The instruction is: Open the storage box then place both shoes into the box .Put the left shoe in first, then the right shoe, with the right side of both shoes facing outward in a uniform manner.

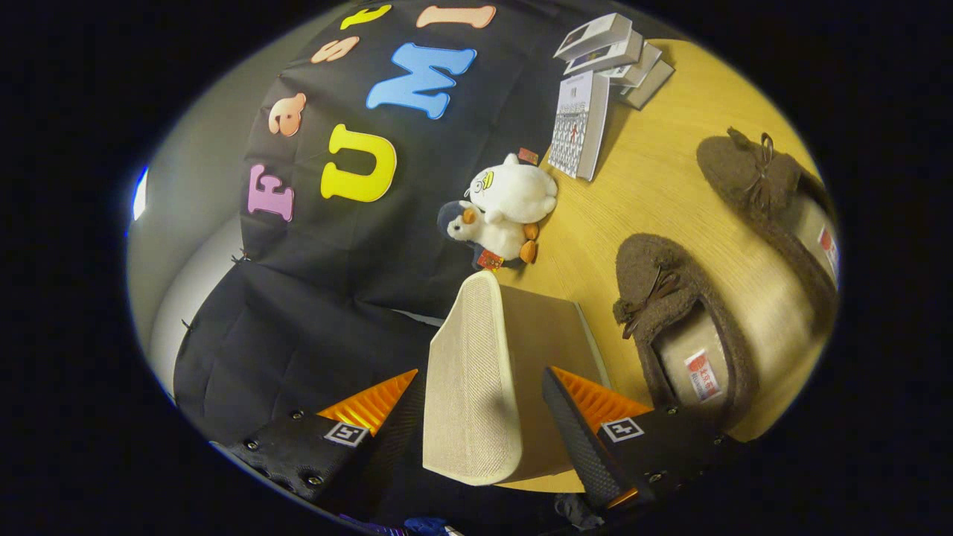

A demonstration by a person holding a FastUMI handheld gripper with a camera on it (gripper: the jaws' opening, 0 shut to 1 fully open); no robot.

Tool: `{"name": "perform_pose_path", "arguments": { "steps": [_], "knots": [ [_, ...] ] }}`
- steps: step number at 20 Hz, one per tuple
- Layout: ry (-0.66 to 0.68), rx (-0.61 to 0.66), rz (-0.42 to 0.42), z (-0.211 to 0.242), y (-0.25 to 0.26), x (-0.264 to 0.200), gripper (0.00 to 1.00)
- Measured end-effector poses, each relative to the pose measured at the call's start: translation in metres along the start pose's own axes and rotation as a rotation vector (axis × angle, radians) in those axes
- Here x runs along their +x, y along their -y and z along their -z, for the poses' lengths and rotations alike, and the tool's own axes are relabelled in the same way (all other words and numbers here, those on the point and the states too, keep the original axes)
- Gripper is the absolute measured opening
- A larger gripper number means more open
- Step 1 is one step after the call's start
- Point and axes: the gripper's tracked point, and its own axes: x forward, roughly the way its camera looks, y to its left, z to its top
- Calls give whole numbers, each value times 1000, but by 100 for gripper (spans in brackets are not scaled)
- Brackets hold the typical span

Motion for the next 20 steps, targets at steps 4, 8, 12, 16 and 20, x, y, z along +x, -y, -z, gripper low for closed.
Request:
{"name": "perform_pose_path", "arguments": {
  "steps": [4,8,12,16,20],
  "knots": [
    [-60,64,-42,16,1,9,92],
    [-120,78,-57,32,-1,14,76],
    [-131,58,-36,31,4,14,24],
    [-106,35,-42,31,-4,17,24],
    [-136,-21,-29,30,-9,8,0]
  ]
}}
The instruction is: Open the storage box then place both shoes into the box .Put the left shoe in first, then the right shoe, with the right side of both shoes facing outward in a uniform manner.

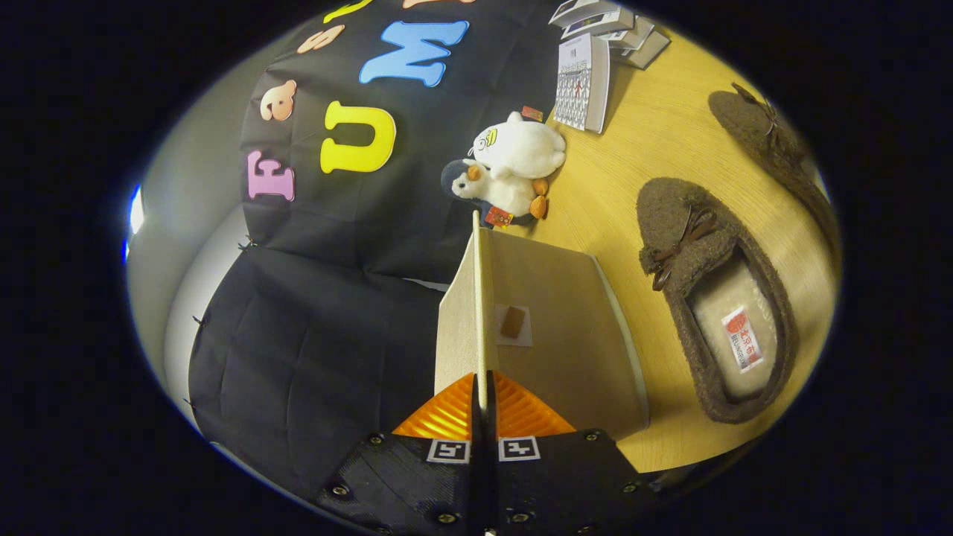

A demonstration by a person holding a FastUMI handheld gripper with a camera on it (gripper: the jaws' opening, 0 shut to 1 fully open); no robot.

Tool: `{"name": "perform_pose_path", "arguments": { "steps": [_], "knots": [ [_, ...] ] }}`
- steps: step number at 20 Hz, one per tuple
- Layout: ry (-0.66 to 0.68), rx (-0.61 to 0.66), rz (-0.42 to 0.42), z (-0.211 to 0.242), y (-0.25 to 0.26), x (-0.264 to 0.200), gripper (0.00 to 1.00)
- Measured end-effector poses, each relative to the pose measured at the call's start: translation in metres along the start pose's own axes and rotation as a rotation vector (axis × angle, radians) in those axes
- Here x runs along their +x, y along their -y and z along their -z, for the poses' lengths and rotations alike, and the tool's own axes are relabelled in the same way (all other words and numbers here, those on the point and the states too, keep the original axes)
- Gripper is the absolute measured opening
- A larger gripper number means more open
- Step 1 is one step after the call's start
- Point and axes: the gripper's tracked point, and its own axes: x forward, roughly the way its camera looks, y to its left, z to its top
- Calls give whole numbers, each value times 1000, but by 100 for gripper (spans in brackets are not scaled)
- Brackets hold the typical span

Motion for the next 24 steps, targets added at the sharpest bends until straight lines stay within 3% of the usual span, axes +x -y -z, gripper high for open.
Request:
{"name": "perform_pose_path", "arguments": {
  "steps": [14,24],
  "knots": [
    [-11,-291,-32,5,-116,9,0],
    [-66,-523,52,47,-179,46,0]
  ]
}}
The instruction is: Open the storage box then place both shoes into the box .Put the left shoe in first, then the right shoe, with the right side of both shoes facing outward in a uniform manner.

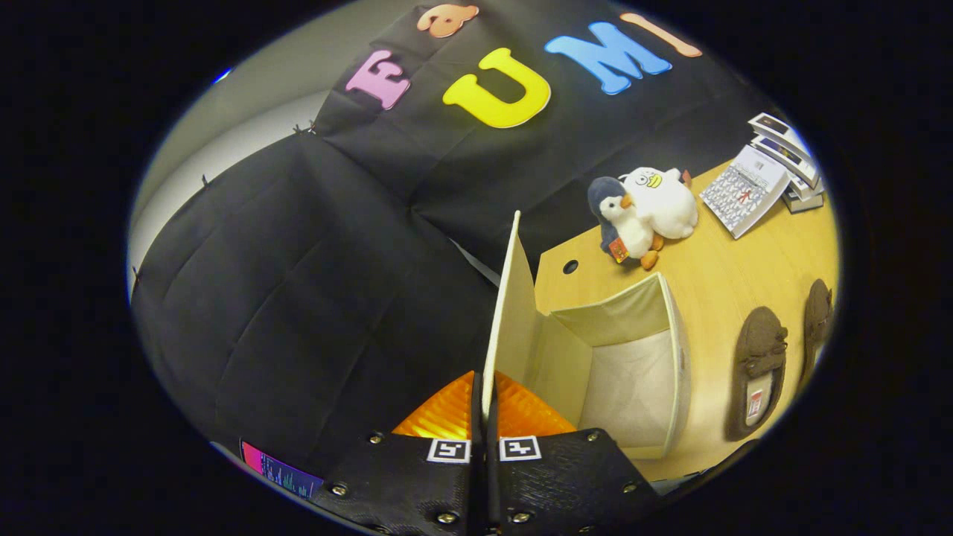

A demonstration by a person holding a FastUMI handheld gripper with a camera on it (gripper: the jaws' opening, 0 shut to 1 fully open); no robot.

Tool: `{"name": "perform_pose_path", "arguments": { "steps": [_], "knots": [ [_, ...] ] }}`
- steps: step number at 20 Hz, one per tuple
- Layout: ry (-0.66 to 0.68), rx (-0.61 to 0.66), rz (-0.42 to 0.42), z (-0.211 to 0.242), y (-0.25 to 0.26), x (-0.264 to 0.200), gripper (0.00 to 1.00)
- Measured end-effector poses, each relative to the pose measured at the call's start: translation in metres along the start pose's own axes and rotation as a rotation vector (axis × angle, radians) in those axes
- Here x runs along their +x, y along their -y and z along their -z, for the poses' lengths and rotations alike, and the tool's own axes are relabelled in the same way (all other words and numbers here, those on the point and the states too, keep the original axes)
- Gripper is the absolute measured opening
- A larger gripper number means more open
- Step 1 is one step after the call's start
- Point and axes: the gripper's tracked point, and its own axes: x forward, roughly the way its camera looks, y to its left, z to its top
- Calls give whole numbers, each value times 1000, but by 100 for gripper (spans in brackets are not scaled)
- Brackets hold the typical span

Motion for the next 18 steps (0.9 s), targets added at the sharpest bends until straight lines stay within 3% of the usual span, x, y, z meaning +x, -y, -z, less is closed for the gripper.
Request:
{"name": "perform_pose_path", "arguments": {
  "steps": [8,9,13,14,15,18],
  "knots": [
    [-13,-132,-19,15,-54,41,5],
    [-12,-167,-17,16,-58,46,13],
    [-28,-281,-46,27,-78,57,23],
    [-30,-290,-61,30,-82,59,33],
    [-36,-304,-78,31,-86,59,62],
    [-44,-349,-80,30,-83,51,78]
  ]
}}
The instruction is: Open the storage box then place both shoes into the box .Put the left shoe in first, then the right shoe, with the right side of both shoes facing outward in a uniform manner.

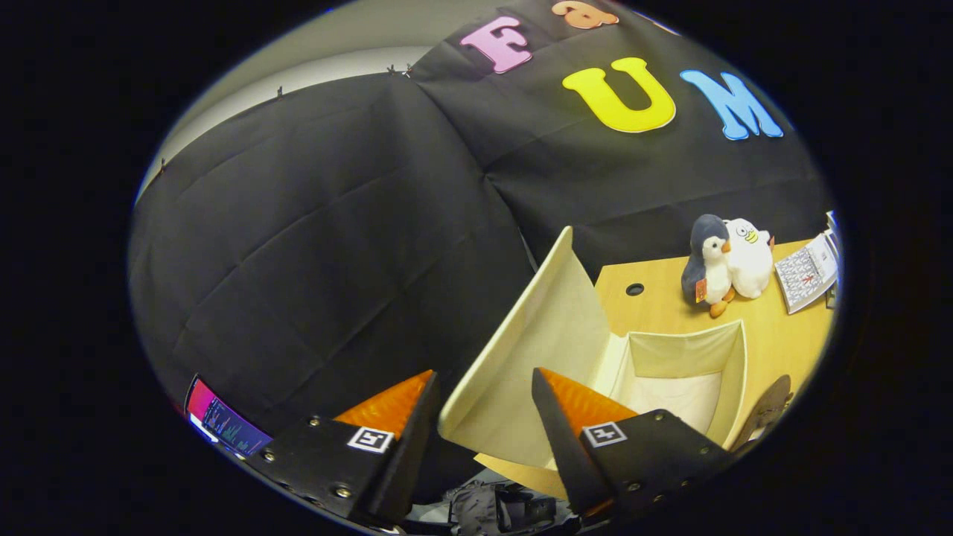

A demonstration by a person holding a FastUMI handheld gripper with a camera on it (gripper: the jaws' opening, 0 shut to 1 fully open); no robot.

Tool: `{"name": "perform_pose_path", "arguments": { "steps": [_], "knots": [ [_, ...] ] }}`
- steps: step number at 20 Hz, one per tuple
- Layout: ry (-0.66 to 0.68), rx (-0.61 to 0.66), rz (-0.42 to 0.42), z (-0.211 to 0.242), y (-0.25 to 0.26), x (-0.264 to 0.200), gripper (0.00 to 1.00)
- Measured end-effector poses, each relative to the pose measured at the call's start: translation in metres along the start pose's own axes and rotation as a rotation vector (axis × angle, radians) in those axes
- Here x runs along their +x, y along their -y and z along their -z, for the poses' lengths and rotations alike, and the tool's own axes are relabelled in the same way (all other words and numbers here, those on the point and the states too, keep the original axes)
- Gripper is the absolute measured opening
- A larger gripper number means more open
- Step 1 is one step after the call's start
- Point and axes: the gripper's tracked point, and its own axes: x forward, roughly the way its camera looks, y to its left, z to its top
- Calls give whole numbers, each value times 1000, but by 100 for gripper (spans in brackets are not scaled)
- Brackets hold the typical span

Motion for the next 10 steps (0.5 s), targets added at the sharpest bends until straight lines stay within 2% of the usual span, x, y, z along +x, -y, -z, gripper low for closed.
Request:
{"name": "perform_pose_path", "arguments": {
  "steps": [1,2,10],
  "knots": [
    [7,-13,4,-1,1,-3,89],
    [17,-26,11,-4,5,-6,95],
    [108,-146,161,-23,69,-59,97]
  ]
}}
